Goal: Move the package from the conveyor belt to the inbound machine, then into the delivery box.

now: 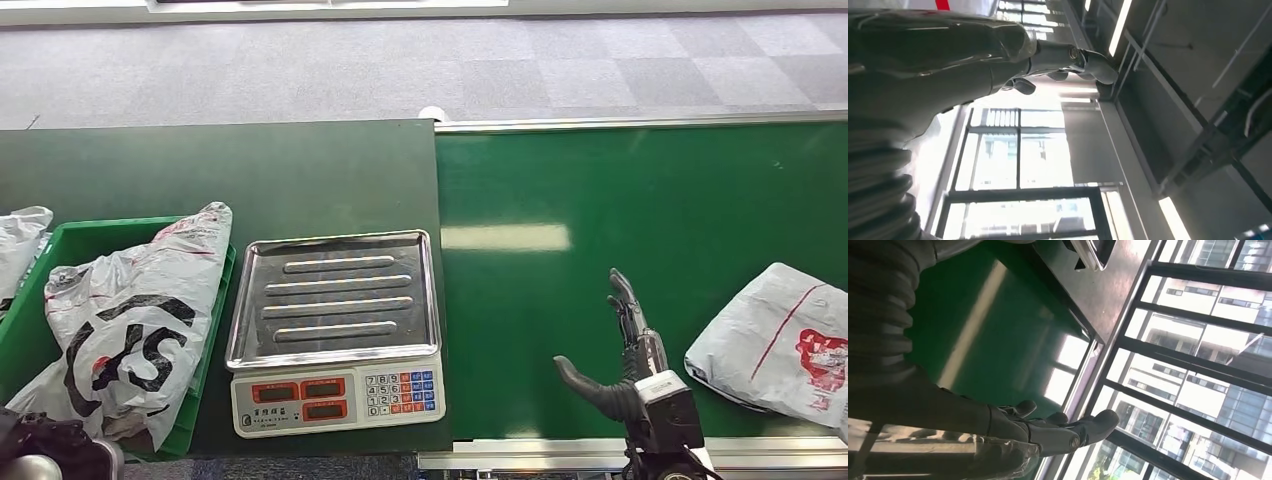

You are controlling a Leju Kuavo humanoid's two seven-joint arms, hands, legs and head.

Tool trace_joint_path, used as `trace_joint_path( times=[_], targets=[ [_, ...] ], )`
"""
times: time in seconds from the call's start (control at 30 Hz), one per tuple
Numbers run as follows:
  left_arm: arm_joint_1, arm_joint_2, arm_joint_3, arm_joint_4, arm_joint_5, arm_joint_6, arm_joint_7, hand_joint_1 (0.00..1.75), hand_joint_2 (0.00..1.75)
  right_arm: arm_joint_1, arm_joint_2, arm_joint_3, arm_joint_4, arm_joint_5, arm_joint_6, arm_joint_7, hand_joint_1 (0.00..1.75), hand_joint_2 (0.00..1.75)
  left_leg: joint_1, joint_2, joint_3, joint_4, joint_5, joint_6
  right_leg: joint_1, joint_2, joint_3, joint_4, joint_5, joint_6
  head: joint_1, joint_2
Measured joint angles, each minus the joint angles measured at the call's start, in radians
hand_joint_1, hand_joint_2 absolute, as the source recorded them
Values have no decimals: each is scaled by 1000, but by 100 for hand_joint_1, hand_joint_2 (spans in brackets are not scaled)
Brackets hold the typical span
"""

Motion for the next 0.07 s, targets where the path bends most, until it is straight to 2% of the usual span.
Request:
trace_joint_path(
  times=[0.07],
  targets=[
    [11, 22, -57, -7, -15, -11, 0, 0, 175, -10, 0, 0, 0, 0, 12, -14, 0, 175, 0, 0, 0, 0, 0, 0, 0, 0, 0, 0, 0, 0, 0, 0]
  ],
)
